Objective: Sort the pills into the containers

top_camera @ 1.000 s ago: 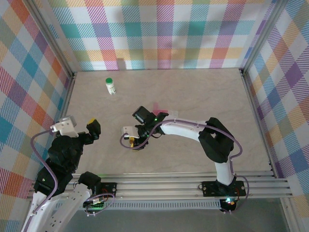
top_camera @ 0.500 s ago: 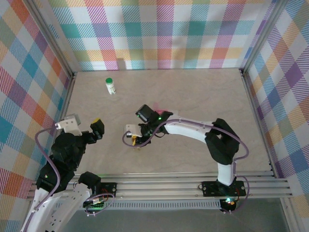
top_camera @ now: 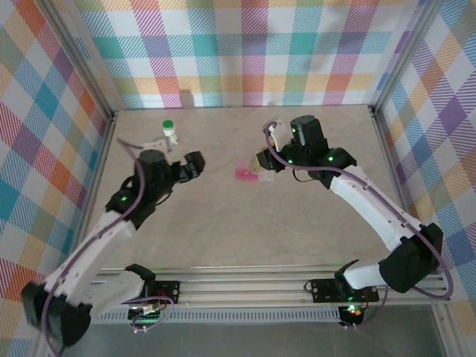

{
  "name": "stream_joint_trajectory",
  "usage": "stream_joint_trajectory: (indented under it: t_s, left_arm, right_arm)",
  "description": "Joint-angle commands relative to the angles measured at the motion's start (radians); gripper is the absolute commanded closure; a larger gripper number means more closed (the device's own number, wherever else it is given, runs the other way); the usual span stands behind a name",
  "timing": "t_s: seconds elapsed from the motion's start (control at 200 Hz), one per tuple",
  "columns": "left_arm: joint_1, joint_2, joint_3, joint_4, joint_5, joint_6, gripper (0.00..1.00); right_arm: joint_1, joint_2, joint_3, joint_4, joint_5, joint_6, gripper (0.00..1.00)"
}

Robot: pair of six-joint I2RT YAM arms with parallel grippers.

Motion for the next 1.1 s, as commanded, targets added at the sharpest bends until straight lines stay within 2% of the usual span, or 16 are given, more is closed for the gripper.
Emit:
stream_joint_trajectory:
  t_s: [0.0,0.075,0.14,0.21,0.395,0.62,0.715,0.88,1.095]
  left_arm:
    - [-0.084,0.091,0.029,0.26,0.052,0.209,0.0]
    - [-0.114,0.15,-0.003,0.411,0.126,0.359,0.0]
    - [-0.116,0.184,-0.035,0.518,0.324,0.492,0.0]
    - [-0.121,0.204,-0.039,0.516,0.49,0.627,0.0]
    - [-0.129,0.212,-0.083,0.5,0.661,0.871,0.0]
    - [-0.141,0.267,-0.074,0.544,0.709,0.883,0.0]
    - [-0.152,0.283,-0.073,0.572,0.728,0.879,0.03]
    - [-0.161,0.31,-0.052,0.557,0.747,0.883,0.11]
    - [-0.187,0.3,-0.064,0.612,0.752,0.88,0.16]
  right_arm:
    - [-0.024,-0.034,0.031,-0.059,-0.055,0.114,0.89]
    - [-0.033,-0.043,0.046,-0.074,-0.057,0.115,0.89]
    - [-0.038,-0.049,0.059,-0.087,-0.062,0.111,0.89]
    - [-0.038,-0.055,0.068,-0.101,-0.075,0.11,0.89]
    - [-0.038,-0.075,0.074,-0.093,-0.135,0.115,0.9]
    - [-0.038,-0.079,0.077,-0.03,-0.286,0.159,0.9]
    - [-0.038,-0.079,0.064,0.003,-0.33,0.181,0.9]
    - [-0.038,-0.09,0.037,0.046,-0.358,0.197,0.9]
    - [-0.039,-0.088,0.013,0.062,-0.36,0.2,0.9]
